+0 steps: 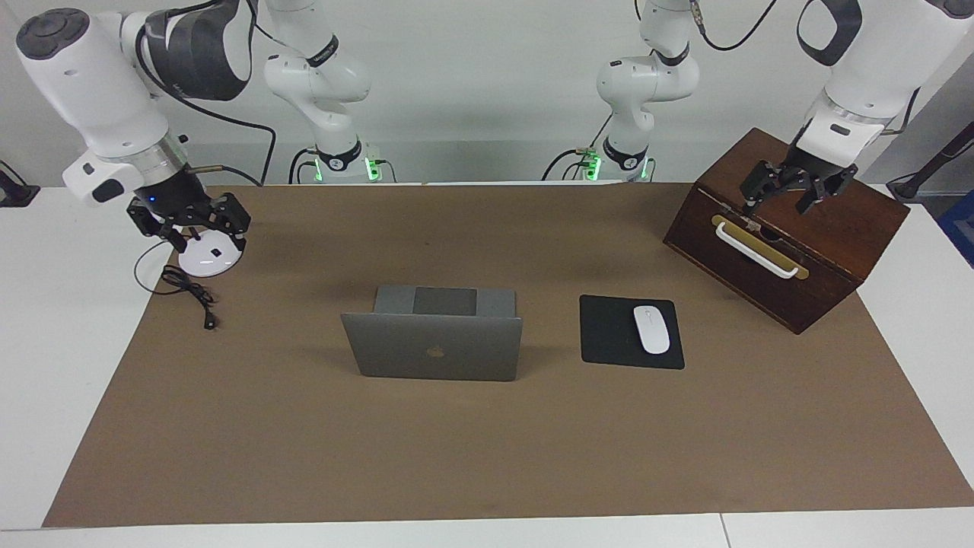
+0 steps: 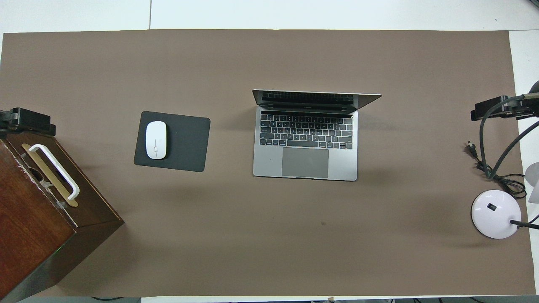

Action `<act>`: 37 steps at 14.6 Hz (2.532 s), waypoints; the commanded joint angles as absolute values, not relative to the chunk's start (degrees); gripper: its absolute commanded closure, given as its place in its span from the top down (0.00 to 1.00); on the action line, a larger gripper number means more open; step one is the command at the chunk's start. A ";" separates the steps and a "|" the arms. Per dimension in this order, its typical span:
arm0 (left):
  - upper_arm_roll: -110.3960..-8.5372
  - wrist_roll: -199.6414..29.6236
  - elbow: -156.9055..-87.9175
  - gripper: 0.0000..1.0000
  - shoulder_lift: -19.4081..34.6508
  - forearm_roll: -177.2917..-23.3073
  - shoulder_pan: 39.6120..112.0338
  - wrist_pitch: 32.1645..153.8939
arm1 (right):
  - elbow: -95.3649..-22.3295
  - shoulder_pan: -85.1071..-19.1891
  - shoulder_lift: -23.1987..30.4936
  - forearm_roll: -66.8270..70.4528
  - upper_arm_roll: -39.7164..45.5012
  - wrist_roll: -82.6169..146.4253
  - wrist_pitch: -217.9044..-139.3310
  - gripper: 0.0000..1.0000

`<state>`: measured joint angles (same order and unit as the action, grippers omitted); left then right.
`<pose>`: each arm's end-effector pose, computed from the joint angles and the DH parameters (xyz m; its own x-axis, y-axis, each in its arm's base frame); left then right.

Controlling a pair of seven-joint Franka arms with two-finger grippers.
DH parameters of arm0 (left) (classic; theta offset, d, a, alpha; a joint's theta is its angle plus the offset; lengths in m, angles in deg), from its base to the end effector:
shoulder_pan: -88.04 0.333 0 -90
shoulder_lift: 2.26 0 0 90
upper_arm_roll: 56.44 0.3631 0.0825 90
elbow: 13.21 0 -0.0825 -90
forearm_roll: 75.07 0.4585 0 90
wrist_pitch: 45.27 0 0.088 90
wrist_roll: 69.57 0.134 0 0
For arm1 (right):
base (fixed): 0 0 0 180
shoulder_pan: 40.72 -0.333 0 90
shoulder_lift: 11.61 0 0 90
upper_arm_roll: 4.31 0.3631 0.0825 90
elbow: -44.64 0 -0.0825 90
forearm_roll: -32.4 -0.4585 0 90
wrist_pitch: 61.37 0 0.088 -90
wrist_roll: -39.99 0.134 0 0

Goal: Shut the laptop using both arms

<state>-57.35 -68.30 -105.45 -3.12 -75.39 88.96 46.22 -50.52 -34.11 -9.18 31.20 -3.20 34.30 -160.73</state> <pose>0.6257 -0.0007 0.6349 0.9998 -0.0218 0.0020 -0.0219 -0.9997 0.0053 0.6525 -0.0606 0.5823 0.9995 -0.0001 0.0328 0.0005 -0.9998 -0.0184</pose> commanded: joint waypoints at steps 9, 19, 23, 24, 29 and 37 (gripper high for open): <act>-56.97 -68.60 -107.96 1.00 -4.19 -76.31 87.69 47.89 | -52.92 -33.08 -10.99 30.56 -2.99 32.96 -162.97 1.00; -56.35 -68.60 -110.24 1.00 -7.80 -75.60 89.79 41.57 | -52.74 -32.20 -10.73 30.64 -3.25 32.96 -163.59 0.00; -56.70 -69.12 -110.16 1.00 -7.80 -75.69 88.92 46.14 | -52.39 -31.76 -9.41 32.40 -3.34 31.65 -167.44 0.00; -57.14 -69.30 -109.98 1.00 -7.63 -75.69 88.14 46.49 | -51.78 -31.58 -8.36 32.92 -3.34 30.77 -167.98 0.00; -57.67 -71.31 -109.89 1.00 -7.62 -76.21 84.54 49.74 | -39.42 -30.17 4.18 34.86 -2.99 29.71 -170.88 0.00; -57.93 -74.57 -111.30 0.44 -7.98 -76.39 82.68 52.29 | -20.84 -42.28 20.29 35.13 -3.16 46.90 -172.64 0.00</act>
<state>-58.35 -74.01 -108.99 -6.37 -75.81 82.99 50.64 -24.84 -39.14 17.54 33.84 -3.05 41.10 -172.77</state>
